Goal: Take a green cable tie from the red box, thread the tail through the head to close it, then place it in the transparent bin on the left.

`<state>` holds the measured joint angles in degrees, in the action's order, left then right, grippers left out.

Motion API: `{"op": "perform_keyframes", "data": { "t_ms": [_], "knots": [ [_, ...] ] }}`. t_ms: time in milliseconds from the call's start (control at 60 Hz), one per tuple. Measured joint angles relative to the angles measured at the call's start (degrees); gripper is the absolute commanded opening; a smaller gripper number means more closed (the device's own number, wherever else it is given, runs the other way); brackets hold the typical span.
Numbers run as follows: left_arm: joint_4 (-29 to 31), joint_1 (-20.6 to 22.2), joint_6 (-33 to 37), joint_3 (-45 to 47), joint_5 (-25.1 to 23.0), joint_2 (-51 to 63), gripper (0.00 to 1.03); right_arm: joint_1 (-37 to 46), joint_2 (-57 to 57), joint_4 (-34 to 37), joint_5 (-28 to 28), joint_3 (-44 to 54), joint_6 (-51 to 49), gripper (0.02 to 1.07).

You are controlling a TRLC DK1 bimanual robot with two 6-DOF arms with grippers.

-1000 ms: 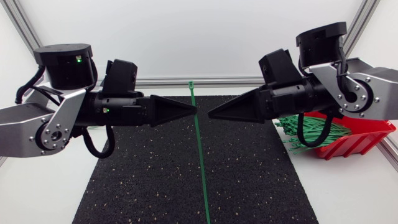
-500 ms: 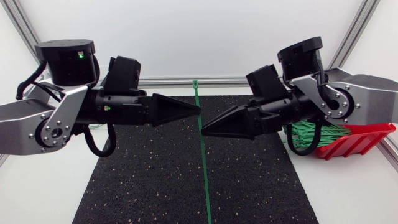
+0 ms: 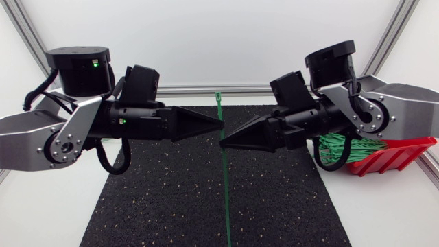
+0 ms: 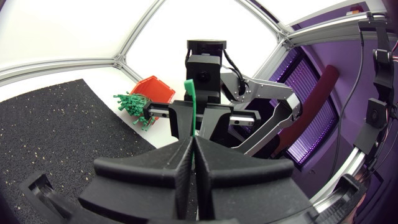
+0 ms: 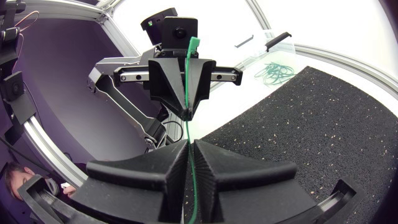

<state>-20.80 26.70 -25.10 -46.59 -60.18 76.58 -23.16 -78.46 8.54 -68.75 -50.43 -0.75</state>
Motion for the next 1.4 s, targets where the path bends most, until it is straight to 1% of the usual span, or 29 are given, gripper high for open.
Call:
{"op": "perform_keyframes", "data": {
  "t_ms": [200, 250, 267, 300, 317, 350, 400, 517, 817, 1167, 1400],
  "knots": [
    [0.11, 0.0, -0.04, -0.76, 0.02, 0.94, 0.04, 0.48, 0.13, 0.02, -0.02, 0.04, 0.0, 0.08],
    [0.31, 0.0, -0.44, -1.11, 0.0, 1.2, 0.07, 0.68, 0.26, 0.02, 0.0, 0.07, 0.0, 0.08],
    [0.37, 0.0, -0.44, -1.16, 0.0, 1.27, 0.09, 0.72, 0.33, 0.0, 0.0, 0.11, 0.0, 0.08],
    [0.39, 0.0, -0.44, -1.25, 0.0, 1.27, 0.19, 0.76, 0.44, -0.02, 0.0, 0.22, 0.0, 0.08],
    [0.42, 0.0, -0.44, -1.27, -0.02, 1.27, 0.26, 0.76, 0.46, -0.02, -0.02, 0.33, 0.0, 0.08],
    [0.42, 0.0, -0.46, -1.31, -0.02, 1.27, 0.43, 0.76, 0.55, -0.07, 0.02, 0.42, 0.0, 0.08],
    [0.42, 0.0, -0.46, -1.38, -0.02, 1.27, 0.56, 0.76, 0.57, -0.09, 0.02, 0.59, 0.02, 0.08],
    [0.42, -0.04, -0.46, -1.46, 0.0, 1.27, 0.67, 0.83, 0.57, -0.11, 0.2, 0.98, 0.0, 0.08],
    [-0.7, -0.07, -0.63, -1.49, 0.96, 1.25, 0.68, 0.87, 0.76, -0.09, 0.17, 1.07, 0.02, 0.08],
    [-2.19, -0.77, -0.61, -3.08, 5.01, 1.2, 0.67, 0.87, 2.08, 0.02, 0.15, 1.7, 0.02, 0.08],
    [-2.23, -0.77, -0.61, -3.08, 5.46, 1.2, 0.66, 0.87, 2.08, 0.0, 0.15, 1.7, 0.02, 0.08]
  ]
}}
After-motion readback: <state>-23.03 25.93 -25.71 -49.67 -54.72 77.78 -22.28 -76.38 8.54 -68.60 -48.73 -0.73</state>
